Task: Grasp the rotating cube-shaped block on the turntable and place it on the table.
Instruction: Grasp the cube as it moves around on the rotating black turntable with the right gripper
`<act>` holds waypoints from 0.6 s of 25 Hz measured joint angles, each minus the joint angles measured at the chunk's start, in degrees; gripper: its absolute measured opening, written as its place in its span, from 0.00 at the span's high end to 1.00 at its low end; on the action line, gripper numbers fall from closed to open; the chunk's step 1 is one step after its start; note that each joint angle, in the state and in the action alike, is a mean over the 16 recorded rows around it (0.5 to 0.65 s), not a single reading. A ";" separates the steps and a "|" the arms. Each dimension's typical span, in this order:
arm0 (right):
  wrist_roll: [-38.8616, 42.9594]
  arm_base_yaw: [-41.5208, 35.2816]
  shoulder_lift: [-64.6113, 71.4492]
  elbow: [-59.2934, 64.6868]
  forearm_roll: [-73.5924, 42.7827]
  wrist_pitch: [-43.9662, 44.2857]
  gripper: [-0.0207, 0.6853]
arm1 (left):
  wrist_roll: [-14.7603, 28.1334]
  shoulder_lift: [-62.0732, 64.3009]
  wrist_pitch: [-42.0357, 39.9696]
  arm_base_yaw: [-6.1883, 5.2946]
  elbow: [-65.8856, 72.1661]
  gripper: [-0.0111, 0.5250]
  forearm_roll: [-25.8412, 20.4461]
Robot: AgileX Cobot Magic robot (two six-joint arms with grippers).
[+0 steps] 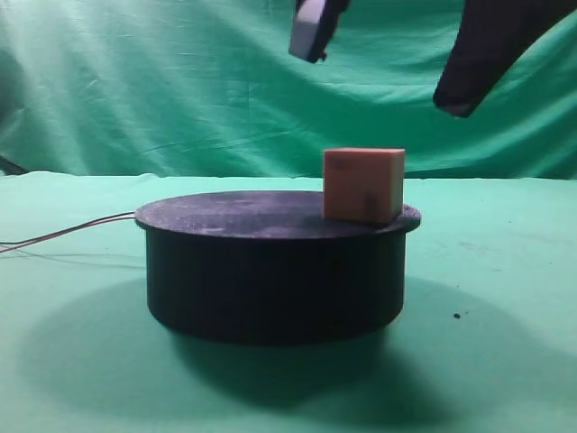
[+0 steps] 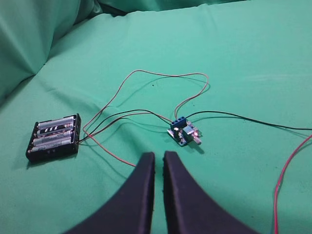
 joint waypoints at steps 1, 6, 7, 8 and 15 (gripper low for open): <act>0.48 -0.01 0.29 -0.36 -0.69 0.12 0.38 | 0.00 0.00 0.00 0.00 0.00 0.98 0.00; 4.29 -0.61 -0.44 -1.90 -5.96 2.13 0.56 | 0.00 0.00 0.00 0.00 0.00 0.98 0.00; 5.18 -0.89 -1.01 -1.98 -7.17 2.66 0.58 | 0.00 0.00 0.00 0.00 0.00 0.98 0.00; 6.10 -1.20 -1.67 -1.89 -8.37 3.16 0.61 | 0.00 0.00 0.00 0.00 0.00 0.98 0.00; 11.52 -3.43 -6.16 3.78 -13.85 2.85 0.64 | 0.00 0.00 0.00 0.00 0.00 0.98 0.00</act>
